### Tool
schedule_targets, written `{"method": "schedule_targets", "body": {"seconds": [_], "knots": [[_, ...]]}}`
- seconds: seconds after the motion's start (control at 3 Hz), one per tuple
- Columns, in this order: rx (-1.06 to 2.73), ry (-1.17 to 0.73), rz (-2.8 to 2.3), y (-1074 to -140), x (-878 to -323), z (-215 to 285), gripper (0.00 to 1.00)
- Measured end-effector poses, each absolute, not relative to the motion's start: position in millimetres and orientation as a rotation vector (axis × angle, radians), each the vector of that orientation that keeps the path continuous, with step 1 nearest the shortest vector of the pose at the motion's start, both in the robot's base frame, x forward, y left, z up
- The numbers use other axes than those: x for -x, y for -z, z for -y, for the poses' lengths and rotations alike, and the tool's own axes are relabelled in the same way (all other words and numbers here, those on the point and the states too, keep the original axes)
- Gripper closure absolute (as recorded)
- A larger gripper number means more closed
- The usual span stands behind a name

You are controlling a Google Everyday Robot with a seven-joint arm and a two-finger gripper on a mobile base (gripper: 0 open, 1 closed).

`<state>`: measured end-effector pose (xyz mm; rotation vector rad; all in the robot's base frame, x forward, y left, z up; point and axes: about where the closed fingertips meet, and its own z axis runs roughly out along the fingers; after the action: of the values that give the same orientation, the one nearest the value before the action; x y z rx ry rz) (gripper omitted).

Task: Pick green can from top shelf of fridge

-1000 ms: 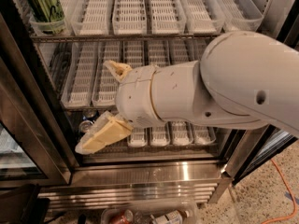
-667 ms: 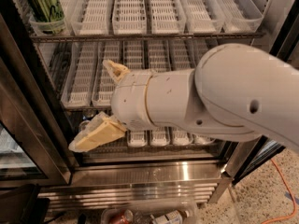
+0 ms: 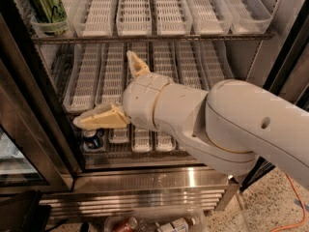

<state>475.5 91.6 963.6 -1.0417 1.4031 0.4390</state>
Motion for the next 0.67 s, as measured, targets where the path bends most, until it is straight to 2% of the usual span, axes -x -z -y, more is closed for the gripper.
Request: {"method": "schedule_targets", "body": {"seconds": [0.33,0.67], "knots": [[0.908,-0.406,-1.389,-977,-489,-81,0.0],[0.973,-0.366,-1.335,-986,-472,-131,0.0]]}}
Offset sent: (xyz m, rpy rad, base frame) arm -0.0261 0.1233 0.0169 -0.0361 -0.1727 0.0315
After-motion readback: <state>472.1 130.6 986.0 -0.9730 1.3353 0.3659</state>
